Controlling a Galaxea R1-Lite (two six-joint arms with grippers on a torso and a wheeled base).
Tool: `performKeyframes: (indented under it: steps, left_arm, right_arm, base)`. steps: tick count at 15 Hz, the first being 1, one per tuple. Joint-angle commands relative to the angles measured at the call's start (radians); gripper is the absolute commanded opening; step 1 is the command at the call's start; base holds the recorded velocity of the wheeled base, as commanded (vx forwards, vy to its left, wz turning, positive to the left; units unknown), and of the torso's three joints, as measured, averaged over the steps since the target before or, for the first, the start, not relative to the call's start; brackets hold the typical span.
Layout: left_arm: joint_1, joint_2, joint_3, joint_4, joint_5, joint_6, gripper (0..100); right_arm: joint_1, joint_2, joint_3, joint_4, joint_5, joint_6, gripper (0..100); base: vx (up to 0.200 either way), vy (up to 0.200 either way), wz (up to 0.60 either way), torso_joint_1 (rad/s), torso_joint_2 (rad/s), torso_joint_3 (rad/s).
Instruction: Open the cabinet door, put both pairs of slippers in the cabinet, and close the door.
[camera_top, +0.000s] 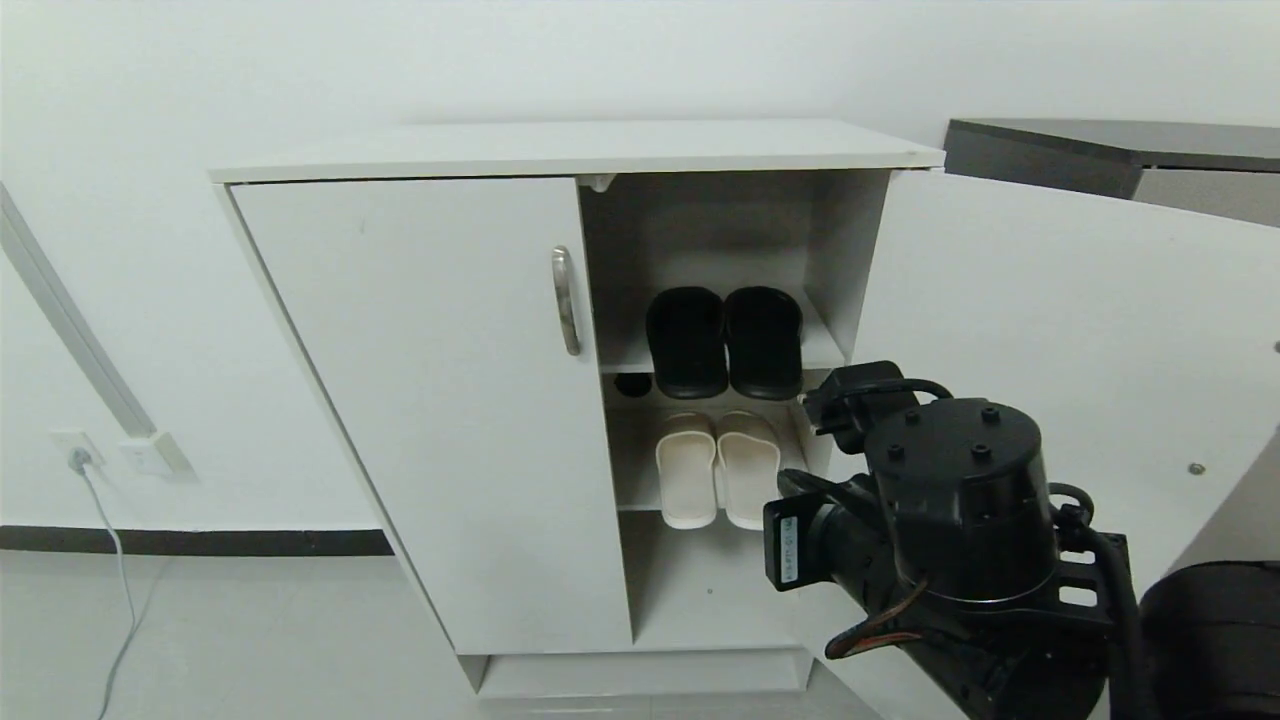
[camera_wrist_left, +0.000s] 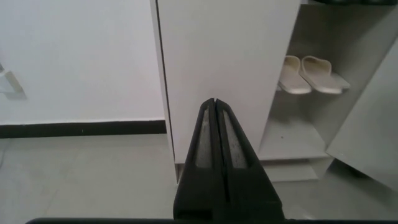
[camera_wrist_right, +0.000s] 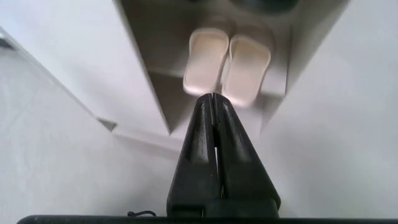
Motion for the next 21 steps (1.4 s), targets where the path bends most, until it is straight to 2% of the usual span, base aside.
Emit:
performKeyframes:
  steps: [1, 8, 21]
  left_arm:
    - [0.0, 0.001, 0.0, 0.001, 0.0, 0.0, 0]
    - [0.0, 0.001, 0.0, 0.0, 0.0, 0.002, 0]
    - [0.0, 0.001, 0.0, 0.001, 0.0, 0.002, 0]
  right_arm:
    - [-0.008, 0.02, 0.013, 0.0, 0.001, -0.002, 0]
    - [-0.041, 0.033, 0.028, 0.0, 0.035, -0.019, 0]
    - [-0.053, 0.044, 0.042, -0.018, 0.035, -0.023, 0]
  base:
    - [-0.2, 0.0, 0.0, 0.002, 0.0, -0.002]
    - [-0.2, 0.0, 0.0, 0.002, 0.01, 0.002]
    - [0.0, 0.0, 0.0, 0.0, 0.0, 0.0]
